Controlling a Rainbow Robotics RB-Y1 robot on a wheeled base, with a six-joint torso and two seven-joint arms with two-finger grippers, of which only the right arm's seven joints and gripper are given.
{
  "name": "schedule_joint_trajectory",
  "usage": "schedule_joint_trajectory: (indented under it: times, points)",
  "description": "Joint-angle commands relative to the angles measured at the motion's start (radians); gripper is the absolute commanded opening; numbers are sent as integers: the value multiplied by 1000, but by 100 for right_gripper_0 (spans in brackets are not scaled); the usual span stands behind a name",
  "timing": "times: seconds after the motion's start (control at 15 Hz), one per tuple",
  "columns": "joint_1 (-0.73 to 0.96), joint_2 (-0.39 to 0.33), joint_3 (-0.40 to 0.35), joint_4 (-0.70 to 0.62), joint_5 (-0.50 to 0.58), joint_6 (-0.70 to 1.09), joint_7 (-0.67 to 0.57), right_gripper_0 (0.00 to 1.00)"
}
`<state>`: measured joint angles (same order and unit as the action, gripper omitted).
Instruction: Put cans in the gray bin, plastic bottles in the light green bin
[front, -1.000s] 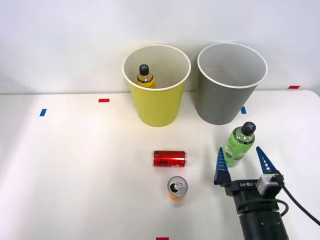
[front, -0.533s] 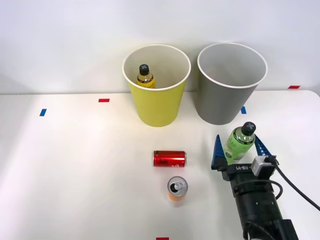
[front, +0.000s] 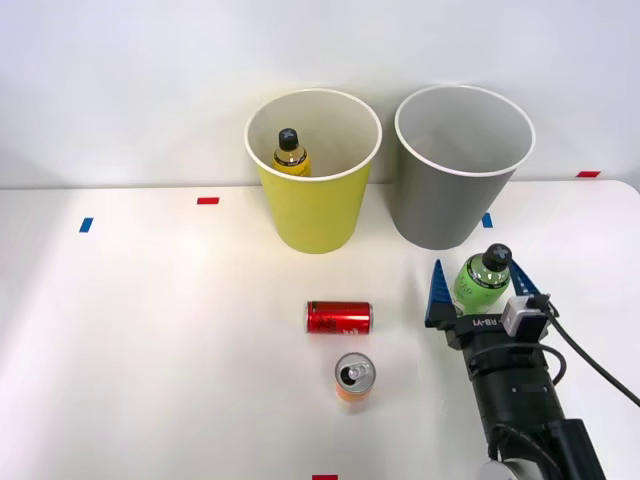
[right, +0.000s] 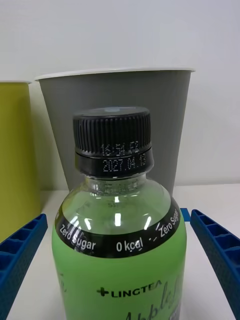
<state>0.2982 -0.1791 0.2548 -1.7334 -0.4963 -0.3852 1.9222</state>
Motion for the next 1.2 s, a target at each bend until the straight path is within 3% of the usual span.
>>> schedule_joint_trajectory:
  times: [0.07, 0.13, 0.2, 0.87, 1.2]
  points:
    - [-1, -2, 0, 0, -1, 0, 15, 18]
    - [1, -3, 0, 0, -2, 0, 18, 2]
    - [1, -3, -2, 0, -2, 0, 23, 0]
    - [28, -20, 1, -5, 48, -4, 15, 0]
    - [122, -79, 32, -114, 61, -3, -52, 0]
